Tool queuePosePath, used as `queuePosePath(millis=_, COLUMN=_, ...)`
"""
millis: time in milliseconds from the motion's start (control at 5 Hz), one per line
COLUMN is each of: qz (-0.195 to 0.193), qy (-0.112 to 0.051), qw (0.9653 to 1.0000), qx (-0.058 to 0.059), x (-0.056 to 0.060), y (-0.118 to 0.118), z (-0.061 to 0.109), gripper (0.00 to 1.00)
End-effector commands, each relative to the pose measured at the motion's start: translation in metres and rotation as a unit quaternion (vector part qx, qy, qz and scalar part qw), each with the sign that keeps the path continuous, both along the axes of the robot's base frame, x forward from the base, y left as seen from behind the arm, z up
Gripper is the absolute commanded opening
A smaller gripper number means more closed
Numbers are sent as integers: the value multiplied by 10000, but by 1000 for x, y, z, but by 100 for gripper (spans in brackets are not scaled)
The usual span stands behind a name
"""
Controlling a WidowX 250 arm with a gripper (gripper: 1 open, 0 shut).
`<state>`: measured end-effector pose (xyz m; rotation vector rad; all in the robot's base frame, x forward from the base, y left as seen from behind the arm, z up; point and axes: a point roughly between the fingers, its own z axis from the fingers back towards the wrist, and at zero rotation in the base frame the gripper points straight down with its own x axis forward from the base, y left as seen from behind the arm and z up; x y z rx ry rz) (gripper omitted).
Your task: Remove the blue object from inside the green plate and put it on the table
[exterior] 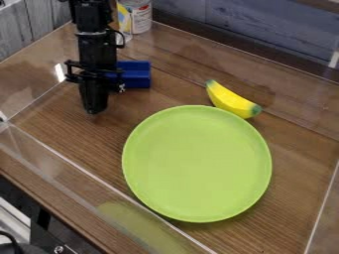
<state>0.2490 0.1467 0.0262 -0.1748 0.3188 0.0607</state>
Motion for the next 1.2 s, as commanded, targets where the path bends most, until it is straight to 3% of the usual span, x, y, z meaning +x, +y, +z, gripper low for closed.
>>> queuePosePath(millis=0, qz=41, qy=-223, qw=9996, qx=143, x=7, y=9, z=14, gripper=0)
queuePosePath(millis=1000, qz=49, qy=-134, qw=9999, qx=90, x=3, y=10, z=15, gripper=0)
